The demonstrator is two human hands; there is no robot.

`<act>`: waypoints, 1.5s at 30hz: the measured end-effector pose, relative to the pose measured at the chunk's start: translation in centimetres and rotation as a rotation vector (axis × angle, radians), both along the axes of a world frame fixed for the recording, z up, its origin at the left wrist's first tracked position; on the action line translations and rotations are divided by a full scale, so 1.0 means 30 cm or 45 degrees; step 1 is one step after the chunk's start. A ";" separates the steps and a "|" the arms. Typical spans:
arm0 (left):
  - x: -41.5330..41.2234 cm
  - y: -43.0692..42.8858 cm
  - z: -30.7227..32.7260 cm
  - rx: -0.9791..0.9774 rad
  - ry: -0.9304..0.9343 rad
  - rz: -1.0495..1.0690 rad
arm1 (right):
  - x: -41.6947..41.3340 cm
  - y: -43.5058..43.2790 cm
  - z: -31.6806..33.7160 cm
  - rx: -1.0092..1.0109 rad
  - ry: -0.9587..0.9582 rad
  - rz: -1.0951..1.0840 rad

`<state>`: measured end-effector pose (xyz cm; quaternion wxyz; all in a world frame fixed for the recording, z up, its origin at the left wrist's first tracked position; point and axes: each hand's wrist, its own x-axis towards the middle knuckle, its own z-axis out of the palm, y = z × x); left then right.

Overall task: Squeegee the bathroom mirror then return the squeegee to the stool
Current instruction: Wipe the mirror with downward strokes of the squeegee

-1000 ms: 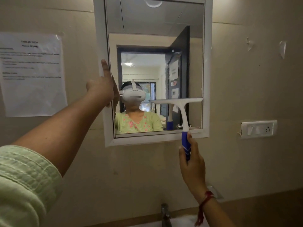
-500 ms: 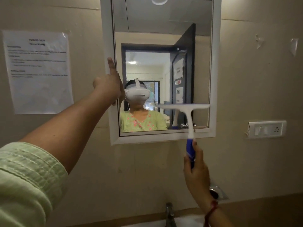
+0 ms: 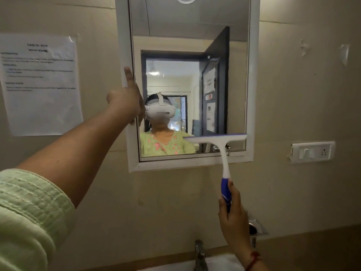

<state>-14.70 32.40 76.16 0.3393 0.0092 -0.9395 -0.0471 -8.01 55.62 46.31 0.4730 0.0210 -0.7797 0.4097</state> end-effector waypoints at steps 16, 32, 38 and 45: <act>-0.010 -0.005 0.007 -0.054 -0.051 0.042 | 0.016 -0.002 0.008 0.011 -0.034 0.082; -0.016 -0.009 0.006 -0.020 -0.039 -0.001 | 0.026 0.012 0.012 0.053 -0.075 0.078; -0.022 -0.020 0.001 -0.056 -0.026 0.010 | 0.021 0.004 -0.022 0.071 -0.082 0.061; -0.016 -0.010 -0.001 -0.050 -0.043 0.025 | 0.047 0.014 -0.070 0.070 -0.145 0.167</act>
